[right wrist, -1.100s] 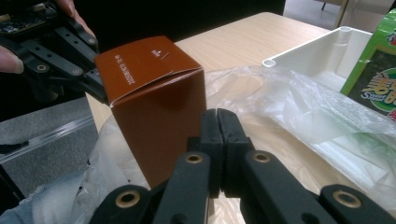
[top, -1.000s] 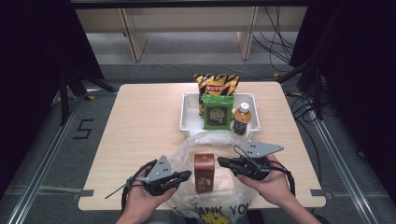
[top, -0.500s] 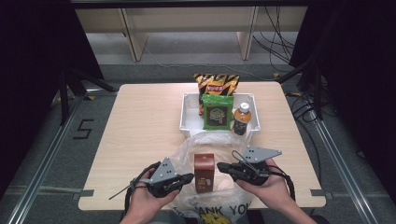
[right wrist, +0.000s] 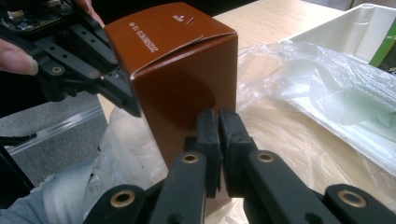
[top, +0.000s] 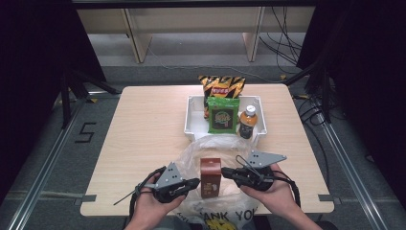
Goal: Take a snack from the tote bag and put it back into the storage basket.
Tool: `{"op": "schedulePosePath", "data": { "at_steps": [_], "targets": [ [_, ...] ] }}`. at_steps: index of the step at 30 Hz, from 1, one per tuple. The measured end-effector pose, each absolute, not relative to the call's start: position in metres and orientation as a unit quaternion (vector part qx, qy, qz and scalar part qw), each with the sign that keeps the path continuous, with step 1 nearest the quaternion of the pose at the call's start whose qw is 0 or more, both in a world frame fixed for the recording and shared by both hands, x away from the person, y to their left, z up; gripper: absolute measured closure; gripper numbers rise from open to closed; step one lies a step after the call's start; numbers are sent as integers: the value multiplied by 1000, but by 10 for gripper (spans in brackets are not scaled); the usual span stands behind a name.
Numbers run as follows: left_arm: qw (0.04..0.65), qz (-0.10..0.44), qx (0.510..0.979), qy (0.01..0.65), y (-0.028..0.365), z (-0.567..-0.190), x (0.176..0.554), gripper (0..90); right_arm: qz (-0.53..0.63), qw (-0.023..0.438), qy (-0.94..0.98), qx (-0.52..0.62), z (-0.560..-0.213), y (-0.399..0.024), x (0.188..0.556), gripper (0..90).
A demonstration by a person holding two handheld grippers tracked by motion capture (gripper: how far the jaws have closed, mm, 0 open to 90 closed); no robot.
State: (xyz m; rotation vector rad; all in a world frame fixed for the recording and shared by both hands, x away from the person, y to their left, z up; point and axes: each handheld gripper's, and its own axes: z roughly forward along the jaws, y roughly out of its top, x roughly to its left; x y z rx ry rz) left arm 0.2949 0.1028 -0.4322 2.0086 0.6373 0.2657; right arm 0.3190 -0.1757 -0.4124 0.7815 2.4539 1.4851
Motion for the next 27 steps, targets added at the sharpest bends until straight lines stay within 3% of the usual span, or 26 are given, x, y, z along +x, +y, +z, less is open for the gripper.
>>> {"op": "schedulePosePath", "data": {
  "at_steps": [19, 27],
  "targets": [
    [485, 107, 831, 252, 92, -433, 295, 868, 495, 97, 820, 271, -413, -171, 333, 876],
    [483, 113, 831, 251, 92, -434, 296, 860, 497, 104, 816, 275, -416, -170, 338, 824]
  ]
}}
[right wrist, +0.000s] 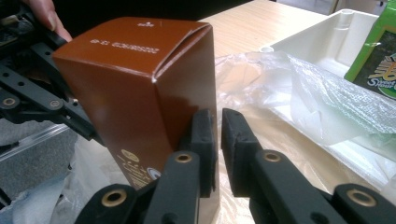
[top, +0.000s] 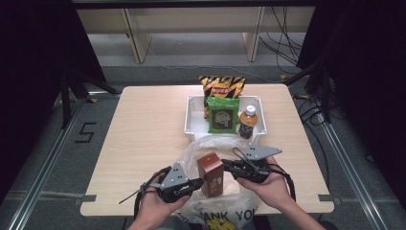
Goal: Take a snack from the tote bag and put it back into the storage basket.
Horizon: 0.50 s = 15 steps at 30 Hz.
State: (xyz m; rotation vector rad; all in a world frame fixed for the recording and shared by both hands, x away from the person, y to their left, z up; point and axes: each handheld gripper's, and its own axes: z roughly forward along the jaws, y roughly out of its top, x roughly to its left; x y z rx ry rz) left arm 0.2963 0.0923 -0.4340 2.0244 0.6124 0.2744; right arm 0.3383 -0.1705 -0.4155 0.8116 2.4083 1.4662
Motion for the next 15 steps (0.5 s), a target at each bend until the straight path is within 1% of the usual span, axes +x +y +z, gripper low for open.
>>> {"op": "schedulePosePath", "data": {
  "at_steps": [2, 3, 4, 6, 8, 10, 11, 13, 14, 15],
  "targets": [
    [484, 114, 832, 246, 92, -434, 297, 859, 493, 93, 818, 282, -416, -171, 339, 810],
    [484, 114, 832, 245, 92, -434, 297, 857, 493, 105, 818, 276, -416, -172, 341, 801],
    [485, 108, 828, 259, 91, -435, 296, 853, 492, 97, 816, 288, -416, -170, 340, 795],
    [485, 109, 829, 254, 91, -435, 297, 849, 499, 112, 813, 279, -417, -170, 344, 792],
    [485, 110, 830, 253, 91, -435, 297, 844, 495, 101, 815, 285, -416, -170, 343, 791],
    [484, 114, 832, 245, 92, -434, 298, 843, 497, 109, 814, 280, -416, -168, 345, 790],
    [485, 115, 829, 252, 92, -435, 298, 842, 498, 107, 814, 281, -417, -168, 345, 784],
    [485, 114, 826, 262, 93, -435, 297, 832, 500, 109, 814, 274, -417, -169, 346, 747],
    [484, 115, 826, 263, 93, -435, 297, 825, 493, 97, 811, 299, -416, -169, 343, 714],
    [487, 119, 827, 256, 94, -436, 299, 820, 495, 107, 814, 286, -417, -171, 345, 687]
  ]
}}
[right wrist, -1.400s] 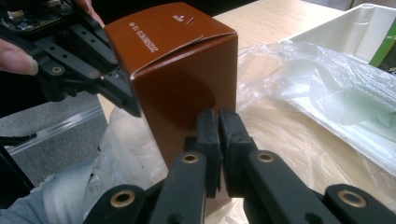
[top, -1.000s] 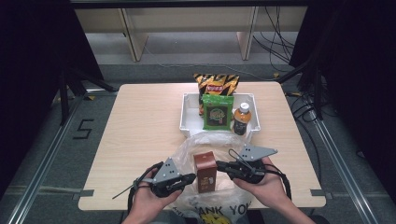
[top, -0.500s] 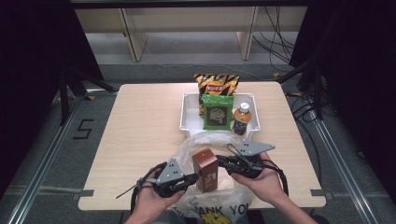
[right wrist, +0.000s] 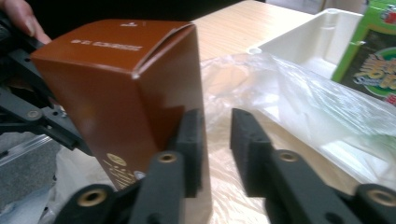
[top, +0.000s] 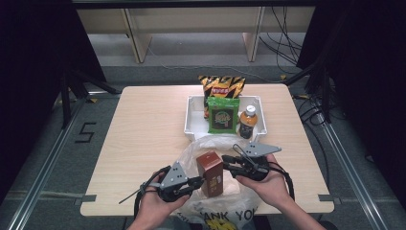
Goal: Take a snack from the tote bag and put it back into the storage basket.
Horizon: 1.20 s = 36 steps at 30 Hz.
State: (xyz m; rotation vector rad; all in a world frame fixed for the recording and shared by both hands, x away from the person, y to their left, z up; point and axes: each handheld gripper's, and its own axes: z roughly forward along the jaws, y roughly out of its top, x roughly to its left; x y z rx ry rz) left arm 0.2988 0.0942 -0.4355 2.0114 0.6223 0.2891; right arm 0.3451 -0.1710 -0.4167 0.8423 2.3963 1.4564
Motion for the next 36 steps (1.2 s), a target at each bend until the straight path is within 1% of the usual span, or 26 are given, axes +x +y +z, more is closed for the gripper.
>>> {"op": "schedulePosePath", "data": {
  "at_steps": [1, 2, 3, 5, 6, 7, 8, 10, 11, 17, 18, 19, 20, 23, 25, 27, 28, 29, 30, 31, 33, 34, 35, 36],
  "targets": [
    [485, 110, 826, 267, 94, -436, 298, 814, 492, 109, 813, 290, -416, -172, 345, 659],
    [485, 111, 825, 268, 95, -436, 298, 807, 494, 118, 809, 296, -416, -174, 343, 634],
    [483, 117, 826, 265, 96, -436, 298, 801, 490, 115, 808, 308, -415, -175, 341, 608],
    [482, 122, 827, 263, 98, -436, 298, 793, 479, 123, 817, 296, -414, -178, 339, 558],
    [485, 116, 823, 271, 98, -436, 297, 789, 475, 130, 820, 293, -414, -180, 337, 540],
    [483, 118, 826, 265, 100, -436, 297, 785, 476, 122, 817, 300, -413, -181, 335, 525],
    [481, 121, 826, 269, 101, -436, 297, 781, 479, 132, 808, 316, -413, -182, 334, 507],
    [484, 113, 823, 275, 102, -436, 296, 774, 479, 135, 806, 320, -411, -187, 331, 481],
    [483, 123, 825, 266, 103, -436, 296, 771, 481, 140, 800, 329, -410, -188, 331, 472],
    [482, 125, 820, 281, 109, -434, 293, 741, 480, 153, 796, 335, -405, -196, 321, 392],
    [485, 128, 822, 270, 110, -434, 294, 735, 479, 159, 797, 333, -405, -197, 320, 382],
    [488, 128, 816, 281, 110, -435, 293, 729, 475, 156, 799, 335, -404, -197, 318, 367],
    [484, 128, 818, 283, 112, -434, 292, 724, 477, 163, 800, 327, -405, -197, 317, 349],
    [488, 129, 816, 281, 113, -434, 291, 707, 469, 143, 804, 336, -407, -197, 309, 312],
    [486, 130, 819, 278, 113, -435, 291, 679, 463, 152, 812, 323, -409, -197, 308, 293],
    [485, 136, 817, 281, 113, -435, 291, 644, 459, 152, 816, 318, -411, -196, 304, 255],
    [485, 139, 818, 277, 114, -435, 292, 629, 460, 139, 810, 336, -411, -193, 301, 241],
    [489, 134, 813, 287, 113, -435, 292, 611, 470, 137, 809, 324, -412, -191, 302, 239],
    [489, 139, 814, 281, 114, -435, 293, 596, 462, 142, 813, 324, -411, -192, 301, 233],
    [489, 140, 811, 289, 115, -435, 292, 579, 464, 154, 816, 307, -411, -191, 302, 221],
    [489, 141, 809, 294, 116, -435, 291, 551, 467, 130, 812, 324, -410, -187, 298, 212],
    [490, 144, 809, 292, 117, -435, 292, 538, 472, 147, 806, 327, -410, -186, 299, 209],
    [492, 148, 808, 290, 118, -435, 292, 521, 467, 144, 809, 326, -409, -185, 298, 199],
    [492, 146, 804, 301, 119, -435, 291, 511, 471, 133, 812, 319, -409, -183, 297, 188]
  ]
}}
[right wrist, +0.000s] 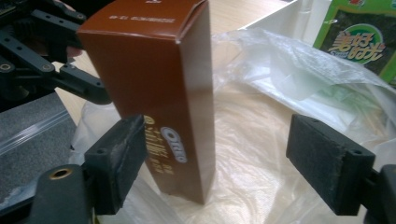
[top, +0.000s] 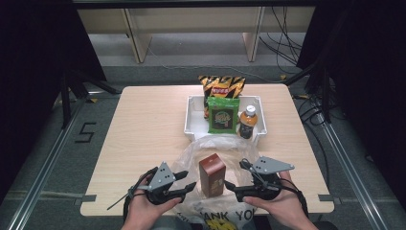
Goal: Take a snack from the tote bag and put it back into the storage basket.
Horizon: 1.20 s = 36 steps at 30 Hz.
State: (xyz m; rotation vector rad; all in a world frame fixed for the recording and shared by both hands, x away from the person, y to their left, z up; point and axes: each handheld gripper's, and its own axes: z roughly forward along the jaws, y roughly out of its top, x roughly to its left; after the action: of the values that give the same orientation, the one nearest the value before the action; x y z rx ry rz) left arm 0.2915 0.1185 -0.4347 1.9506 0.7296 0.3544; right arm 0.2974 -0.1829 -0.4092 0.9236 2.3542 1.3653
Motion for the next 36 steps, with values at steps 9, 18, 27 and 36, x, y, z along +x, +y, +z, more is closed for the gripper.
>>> {"op": "schedulePosePath", "data": {
  "at_steps": [9, 18, 27, 36],
  "targets": [
    [494, 155, 799, 307, 124, -435, 293, 410, 469, 128, 816, 312, -410, -171, 291, 154],
    [487, 166, 799, 310, 125, -435, 295, 366, 470, 135, 822, 292, -410, -165, 294, 151],
    [486, 166, 796, 320, 126, -436, 296, 352, 465, 136, 823, 295, -411, -161, 291, 141],
    [489, 161, 793, 327, 126, -437, 295, 359, 466, 137, 827, 284, -412, -158, 291, 129]
  ]
}}
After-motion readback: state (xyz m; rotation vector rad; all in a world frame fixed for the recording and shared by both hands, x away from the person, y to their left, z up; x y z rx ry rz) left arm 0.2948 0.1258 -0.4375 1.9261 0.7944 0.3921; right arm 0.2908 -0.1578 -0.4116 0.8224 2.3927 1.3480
